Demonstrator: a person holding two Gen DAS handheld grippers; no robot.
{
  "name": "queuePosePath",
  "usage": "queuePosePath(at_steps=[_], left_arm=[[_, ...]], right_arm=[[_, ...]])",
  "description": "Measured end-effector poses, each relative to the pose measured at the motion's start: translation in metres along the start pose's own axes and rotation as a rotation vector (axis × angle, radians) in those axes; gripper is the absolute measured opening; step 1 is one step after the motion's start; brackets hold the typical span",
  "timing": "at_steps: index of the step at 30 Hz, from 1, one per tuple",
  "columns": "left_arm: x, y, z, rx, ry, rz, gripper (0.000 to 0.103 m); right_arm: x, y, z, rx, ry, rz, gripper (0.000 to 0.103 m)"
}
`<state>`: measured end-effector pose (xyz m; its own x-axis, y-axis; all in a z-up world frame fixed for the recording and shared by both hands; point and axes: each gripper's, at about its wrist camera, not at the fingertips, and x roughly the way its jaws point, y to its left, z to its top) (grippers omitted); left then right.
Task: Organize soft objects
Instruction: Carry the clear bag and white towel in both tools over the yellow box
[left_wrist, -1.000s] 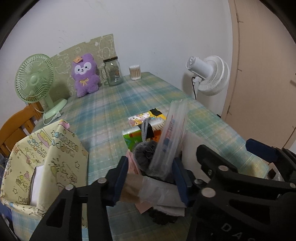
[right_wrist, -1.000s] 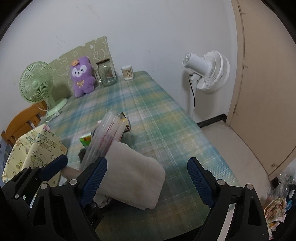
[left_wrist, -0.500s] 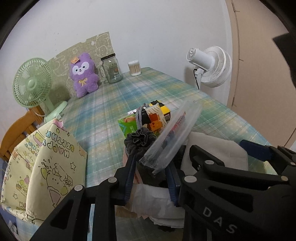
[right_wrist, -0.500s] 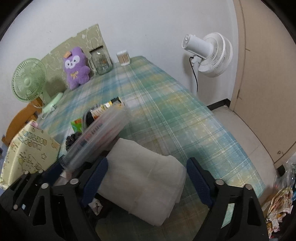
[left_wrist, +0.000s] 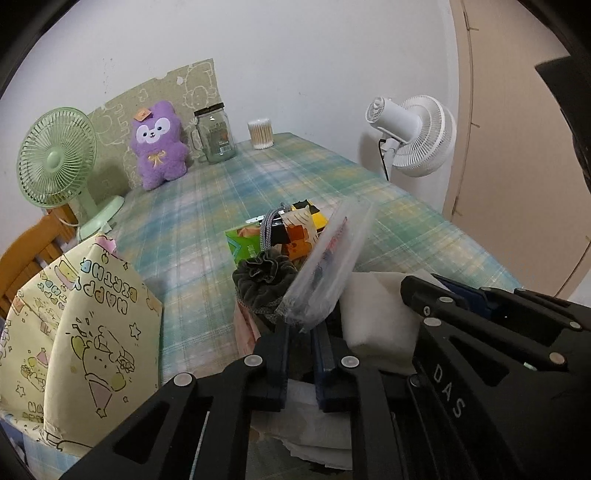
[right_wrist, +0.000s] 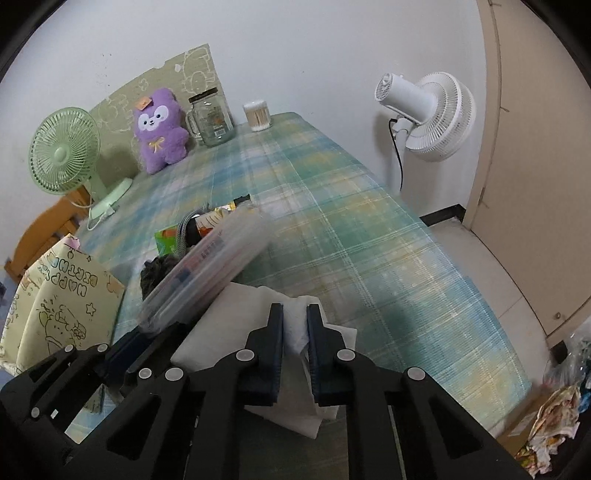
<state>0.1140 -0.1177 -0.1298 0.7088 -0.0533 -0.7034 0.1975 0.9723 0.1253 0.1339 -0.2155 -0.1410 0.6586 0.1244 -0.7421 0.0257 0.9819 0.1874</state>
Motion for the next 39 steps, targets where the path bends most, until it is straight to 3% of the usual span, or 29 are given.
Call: queuePosePath(at_steps=[39], left_arm=[[-0.091, 0.041, 0.033, -0.096, -0.188, -0.024, 0.007]], right_arm=[[-0.103, 0.054, 0.035, -0.101, -0.238, 0.008, 0.013]])
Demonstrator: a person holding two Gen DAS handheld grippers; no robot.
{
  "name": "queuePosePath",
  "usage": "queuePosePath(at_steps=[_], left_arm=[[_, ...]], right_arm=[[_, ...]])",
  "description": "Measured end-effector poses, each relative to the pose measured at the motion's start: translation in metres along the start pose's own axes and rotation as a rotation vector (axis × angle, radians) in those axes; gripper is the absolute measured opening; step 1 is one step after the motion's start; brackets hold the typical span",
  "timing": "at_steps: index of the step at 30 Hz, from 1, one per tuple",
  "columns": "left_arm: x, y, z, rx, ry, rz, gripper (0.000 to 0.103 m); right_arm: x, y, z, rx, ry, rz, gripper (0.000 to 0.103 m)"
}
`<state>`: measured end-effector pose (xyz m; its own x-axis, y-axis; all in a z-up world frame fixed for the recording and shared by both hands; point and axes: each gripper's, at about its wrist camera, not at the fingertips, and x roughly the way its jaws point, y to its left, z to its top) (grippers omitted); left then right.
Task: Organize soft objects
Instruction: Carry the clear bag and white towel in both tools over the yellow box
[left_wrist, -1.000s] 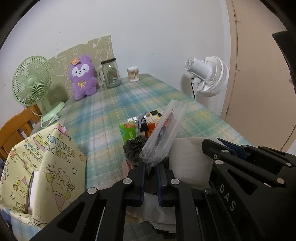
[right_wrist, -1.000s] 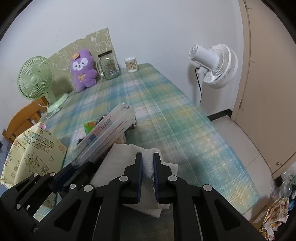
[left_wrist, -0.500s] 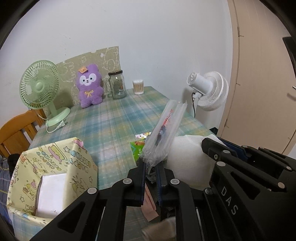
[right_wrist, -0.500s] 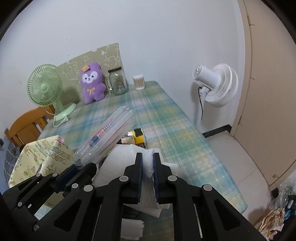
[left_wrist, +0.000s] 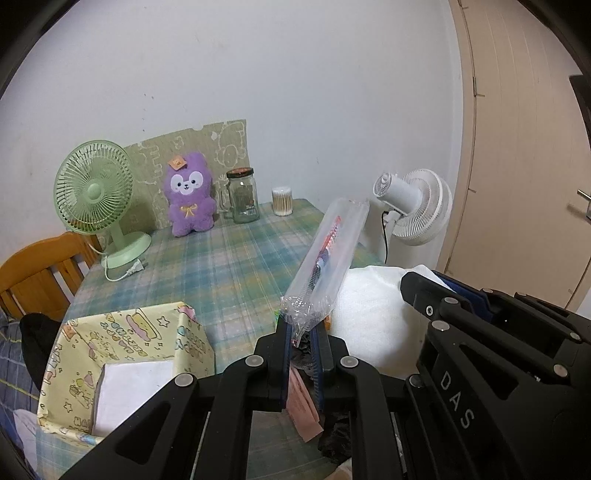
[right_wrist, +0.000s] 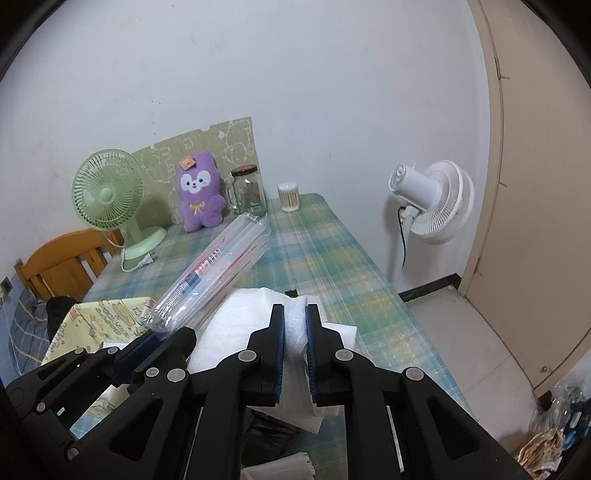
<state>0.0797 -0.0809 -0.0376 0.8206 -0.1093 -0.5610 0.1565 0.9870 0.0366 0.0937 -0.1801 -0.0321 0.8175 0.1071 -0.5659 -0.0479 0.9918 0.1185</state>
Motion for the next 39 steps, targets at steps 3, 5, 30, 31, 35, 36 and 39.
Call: queuePosePath(at_steps=[3, 5, 30, 31, 35, 36, 39], left_arm=[[-0.006, 0.006, 0.001, -0.005, -0.004, 0.004, 0.007], [-0.008, 0.009, 0.001, -0.007, -0.008, 0.009, 0.007], [-0.026, 0.091, -0.008, -0.068, -0.021, 0.091, 0.007], [-0.026, 0.095, -0.009, -0.068, -0.019, 0.097, 0.008], [-0.025, 0.110, -0.014, -0.078, -0.011, 0.115, 0.008], [-0.024, 0.113, -0.014, -0.081, -0.009, 0.119, 0.008], [-0.023, 0.125, -0.021, -0.099, 0.000, 0.130, 0.008]], right_arm=[[-0.004, 0.005, 0.002, -0.007, -0.009, 0.003, 0.013], [-0.007, 0.011, 0.002, -0.013, -0.013, 0.009, 0.014], [0.004, 0.101, 0.008, -0.096, -0.001, 0.090, 0.013], [0.006, 0.105, 0.008, -0.098, 0.004, 0.097, 0.013], [0.012, 0.119, 0.007, -0.111, 0.016, 0.115, 0.013], [0.014, 0.123, 0.006, -0.115, 0.020, 0.119, 0.013], [0.022, 0.135, 0.003, -0.130, 0.041, 0.134, 0.013]])
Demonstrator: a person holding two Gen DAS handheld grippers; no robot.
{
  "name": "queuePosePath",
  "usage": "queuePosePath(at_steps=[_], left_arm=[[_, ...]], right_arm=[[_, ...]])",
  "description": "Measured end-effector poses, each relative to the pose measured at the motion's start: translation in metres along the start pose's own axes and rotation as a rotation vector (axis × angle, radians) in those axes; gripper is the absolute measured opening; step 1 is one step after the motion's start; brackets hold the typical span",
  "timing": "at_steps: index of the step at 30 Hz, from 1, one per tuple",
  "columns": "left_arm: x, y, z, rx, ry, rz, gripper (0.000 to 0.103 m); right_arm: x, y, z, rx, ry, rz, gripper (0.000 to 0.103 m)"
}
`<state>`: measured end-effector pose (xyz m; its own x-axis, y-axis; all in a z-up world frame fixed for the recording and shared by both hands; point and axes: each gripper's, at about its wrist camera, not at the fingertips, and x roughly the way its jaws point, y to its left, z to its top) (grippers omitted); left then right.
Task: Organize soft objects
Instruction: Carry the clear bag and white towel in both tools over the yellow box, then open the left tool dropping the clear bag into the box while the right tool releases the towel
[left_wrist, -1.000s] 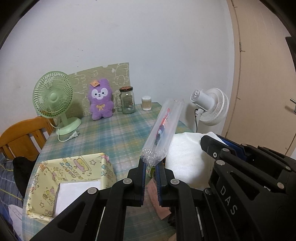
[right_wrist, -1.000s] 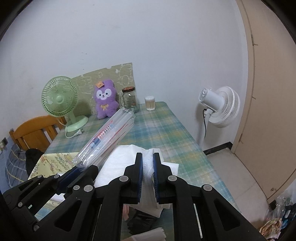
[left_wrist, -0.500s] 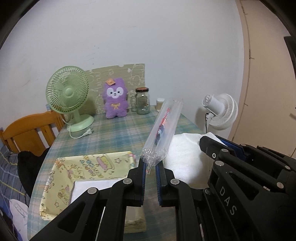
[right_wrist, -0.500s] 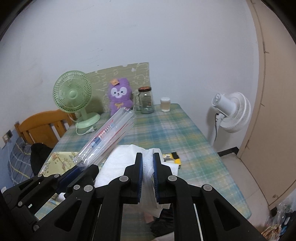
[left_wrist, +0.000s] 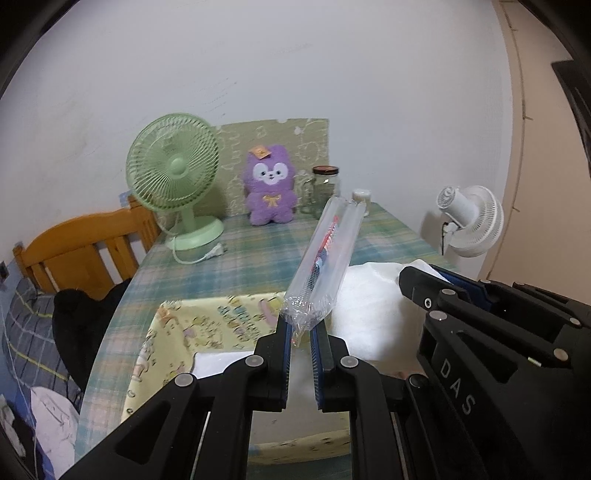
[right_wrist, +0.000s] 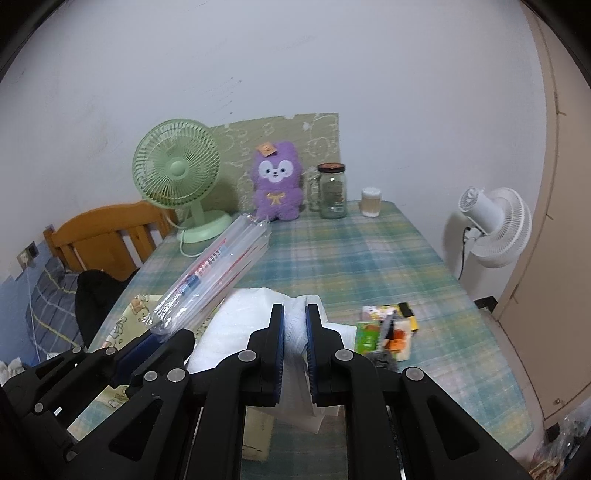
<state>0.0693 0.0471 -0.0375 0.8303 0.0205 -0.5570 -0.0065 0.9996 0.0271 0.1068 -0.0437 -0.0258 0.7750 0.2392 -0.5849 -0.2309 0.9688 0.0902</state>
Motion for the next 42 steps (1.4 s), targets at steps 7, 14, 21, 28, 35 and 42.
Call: queuePosePath(at_steps=[7, 14, 21, 28, 35, 42], left_arm=[[0.012, 0.025, -0.015, -0.035, 0.047, 0.040, 0.008], [0.023, 0.047, -0.029, -0.050, 0.099, 0.071, 0.008], [0.032, 0.066, -0.040, -0.085, 0.134, 0.117, 0.008], [0.042, 0.078, -0.048, -0.116, 0.183, 0.150, 0.015], [0.046, 0.080, -0.045, -0.127, 0.192, 0.148, 0.047], [0.053, 0.075, -0.042, -0.110, 0.190, 0.143, 0.062]], right_arm=[[0.025, 0.028, -0.007, -0.036, 0.059, 0.042, 0.013], [0.042, 0.046, -0.014, -0.051, 0.091, 0.067, 0.013], [0.059, 0.064, -0.017, -0.073, 0.124, 0.098, 0.013], [0.079, 0.075, -0.018, -0.079, 0.143, 0.114, 0.013], [0.092, 0.074, -0.017, -0.071, 0.164, 0.094, 0.013], [0.102, 0.067, -0.016, -0.045, 0.199, 0.091, 0.034]])
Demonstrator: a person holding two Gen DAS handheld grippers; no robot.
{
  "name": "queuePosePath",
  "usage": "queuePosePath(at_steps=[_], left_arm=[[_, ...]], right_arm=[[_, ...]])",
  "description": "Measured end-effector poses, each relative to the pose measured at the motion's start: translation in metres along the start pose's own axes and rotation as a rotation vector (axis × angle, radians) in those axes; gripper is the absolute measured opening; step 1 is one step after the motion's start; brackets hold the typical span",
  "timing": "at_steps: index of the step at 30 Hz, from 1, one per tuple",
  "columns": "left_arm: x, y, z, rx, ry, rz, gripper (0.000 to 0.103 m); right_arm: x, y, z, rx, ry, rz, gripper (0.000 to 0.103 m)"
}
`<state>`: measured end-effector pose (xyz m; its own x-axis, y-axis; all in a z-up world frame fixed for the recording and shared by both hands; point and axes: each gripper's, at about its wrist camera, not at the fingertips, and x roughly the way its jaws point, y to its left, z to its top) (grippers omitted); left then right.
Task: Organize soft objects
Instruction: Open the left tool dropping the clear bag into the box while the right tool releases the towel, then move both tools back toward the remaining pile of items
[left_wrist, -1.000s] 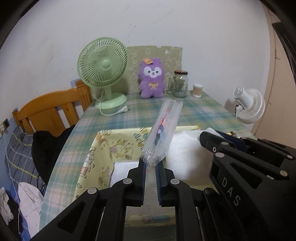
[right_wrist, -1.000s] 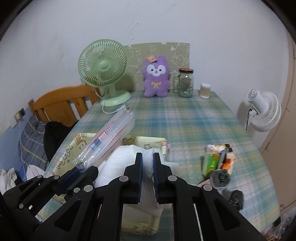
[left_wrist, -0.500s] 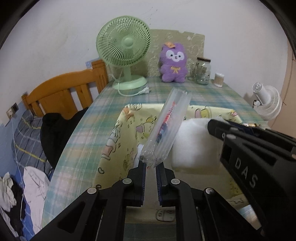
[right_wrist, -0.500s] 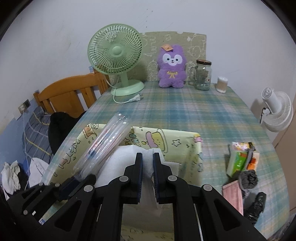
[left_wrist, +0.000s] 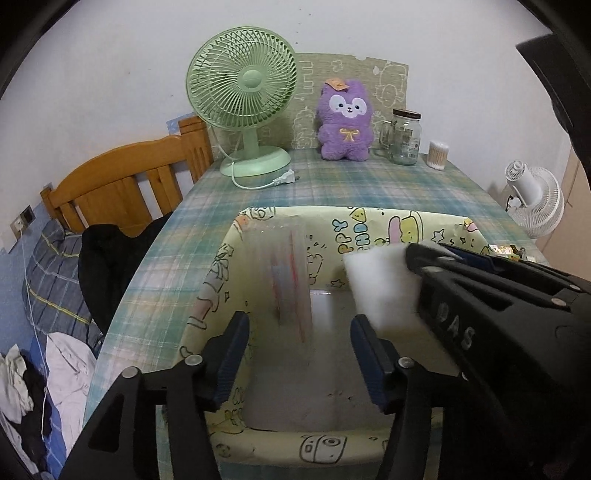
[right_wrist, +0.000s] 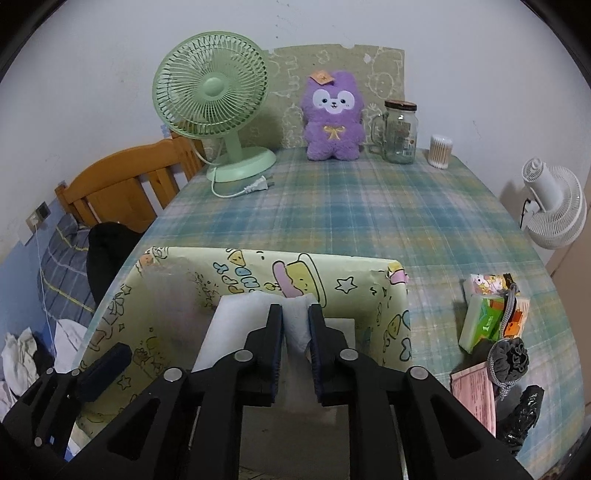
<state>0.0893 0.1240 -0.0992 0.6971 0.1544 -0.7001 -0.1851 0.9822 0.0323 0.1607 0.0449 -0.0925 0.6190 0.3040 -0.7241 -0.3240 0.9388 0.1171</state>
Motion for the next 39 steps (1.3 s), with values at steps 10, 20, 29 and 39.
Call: queuePosePath(at_steps=[10, 20, 29, 39], left_arm=[[0.002, -0.002, 0.009, -0.020, 0.008, -0.059, 0.081], [-0.026, -0.005, 0.022, -0.027, -0.065, -0.093, 0.093], [-0.047, -0.014, 0.028, -0.027, -0.097, -0.103, 0.100], [-0.071, -0.028, 0.032, 0.004, -0.140, -0.123, 0.103]], right_arm=[[-0.011, -0.001, 0.000, -0.001, -0.032, 0.013, 0.081], [-0.041, 0.002, 0.003, -0.042, -0.086, -0.017, 0.093], [-0.075, -0.006, 0.005, -0.019, -0.167, -0.034, 0.099], [-0.112, -0.017, 0.005, -0.013, -0.237, -0.052, 0.102]])
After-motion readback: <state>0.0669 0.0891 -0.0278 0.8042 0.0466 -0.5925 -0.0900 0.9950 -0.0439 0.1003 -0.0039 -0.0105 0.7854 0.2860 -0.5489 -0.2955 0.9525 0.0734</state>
